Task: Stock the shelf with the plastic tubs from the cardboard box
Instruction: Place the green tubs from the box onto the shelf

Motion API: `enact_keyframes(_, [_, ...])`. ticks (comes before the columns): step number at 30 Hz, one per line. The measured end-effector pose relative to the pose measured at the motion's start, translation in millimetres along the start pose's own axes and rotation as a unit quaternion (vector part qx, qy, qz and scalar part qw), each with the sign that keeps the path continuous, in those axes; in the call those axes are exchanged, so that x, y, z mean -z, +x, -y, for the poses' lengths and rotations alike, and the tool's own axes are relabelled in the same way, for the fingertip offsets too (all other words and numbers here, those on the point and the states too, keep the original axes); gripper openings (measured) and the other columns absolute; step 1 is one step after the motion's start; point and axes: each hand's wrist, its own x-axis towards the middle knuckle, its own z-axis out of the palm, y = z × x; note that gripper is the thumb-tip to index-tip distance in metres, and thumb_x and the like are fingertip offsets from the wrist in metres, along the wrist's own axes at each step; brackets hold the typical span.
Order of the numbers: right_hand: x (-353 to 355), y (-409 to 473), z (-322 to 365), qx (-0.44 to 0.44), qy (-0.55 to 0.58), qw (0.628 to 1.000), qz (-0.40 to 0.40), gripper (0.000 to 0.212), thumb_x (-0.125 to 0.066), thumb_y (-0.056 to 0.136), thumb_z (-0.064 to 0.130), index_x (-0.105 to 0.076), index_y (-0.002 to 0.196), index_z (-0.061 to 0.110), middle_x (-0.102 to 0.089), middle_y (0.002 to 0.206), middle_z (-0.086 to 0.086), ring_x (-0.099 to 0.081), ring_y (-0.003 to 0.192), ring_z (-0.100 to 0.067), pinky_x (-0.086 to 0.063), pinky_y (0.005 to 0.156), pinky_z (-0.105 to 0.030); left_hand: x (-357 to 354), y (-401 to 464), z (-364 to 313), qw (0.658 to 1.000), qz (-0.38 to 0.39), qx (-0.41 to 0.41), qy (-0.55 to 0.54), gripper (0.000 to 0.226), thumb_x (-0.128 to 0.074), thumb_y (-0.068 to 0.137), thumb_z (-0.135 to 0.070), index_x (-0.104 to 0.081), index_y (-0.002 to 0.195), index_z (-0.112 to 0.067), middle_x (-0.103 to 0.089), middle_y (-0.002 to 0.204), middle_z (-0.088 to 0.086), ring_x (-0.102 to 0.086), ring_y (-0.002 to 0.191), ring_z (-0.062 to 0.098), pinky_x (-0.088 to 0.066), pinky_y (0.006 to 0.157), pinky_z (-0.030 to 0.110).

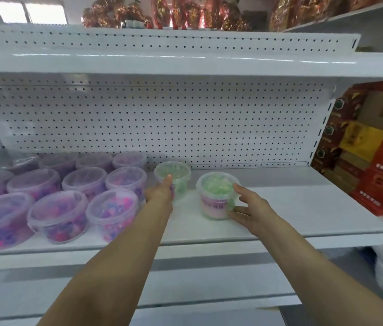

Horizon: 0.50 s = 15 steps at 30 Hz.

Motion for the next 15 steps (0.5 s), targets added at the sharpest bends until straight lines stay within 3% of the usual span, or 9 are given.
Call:
enact_keyframes(2, [-1.0,2.3,2.5,0.004,-0.009,1.000,0.004,0.059,-0.080,0.078,0.045,-0.053,0.121,0.015,-0.055,0.102,-0.003,-0.069,0.089,-0.027,-0.055,0.096,-0.043,-1.5,4.8,2.7,1.000,0.000,0.000,0.001,0.032,-0.079,0.079,-0.019,-0.049,0.074,-0.011,-0.055,0.067,0.003,-0.050,0.047,0.010,-0.052,0.049,0.024])
enact_keyframes(4, [-0.8,5.9,5.2,0.008,-0.013,1.000,0.008,0.059,-0.079,0.078,0.045,-0.053,0.121,0.015,-0.056,0.103,-0.004,-0.069,0.090,-0.027,-0.055,0.096,-0.043,-2.0,9.1,4.1,1.000,-0.003,0.001,0.015,0.033,-0.082,0.077,-0.026,-0.052,0.072,-0.011,-0.059,0.062,0.002,-0.053,0.044,0.011,-0.054,0.057,0.028])
enact_keyframes(8, [0.8,15.2,8.0,0.006,-0.023,1.000,0.006,0.062,-0.080,0.077,0.046,-0.054,0.123,0.013,-0.056,0.103,-0.004,-0.069,0.087,-0.026,-0.055,0.096,-0.042,-5.5,13.5,6.9,0.984,-0.029,-0.061,0.162,0.043,-0.073,0.080,-0.046,-0.052,0.063,-0.013,-0.057,0.059,0.001,-0.059,0.071,0.023,-0.054,0.077,0.034])
enact_keyframes(10, [1.5,19.0,9.4,-0.001,-0.040,0.999,0.005,0.063,-0.080,0.076,0.048,-0.055,0.123,0.014,-0.057,0.104,-0.005,-0.071,0.087,-0.026,-0.055,0.095,-0.040,-5.0,9.5,8.9,0.977,-0.053,-0.096,0.183,0.043,-0.072,0.081,-0.045,-0.053,0.062,-0.012,-0.056,0.063,0.002,-0.057,0.073,0.023,-0.050,0.072,0.031])
enact_keyframes(15, [-0.1,27.7,12.6,0.008,-0.062,0.998,0.010,0.070,-0.079,0.079,0.045,-0.051,0.133,0.011,-0.056,0.100,-0.005,-0.069,0.085,-0.025,-0.055,0.095,-0.041,-3.5,-1.5,16.3,0.977,-0.056,-0.142,0.146,0.037,-0.076,0.079,-0.038,-0.061,0.084,-0.005,-0.061,0.077,0.005,-0.053,0.065,0.017,-0.039,0.050,0.020])
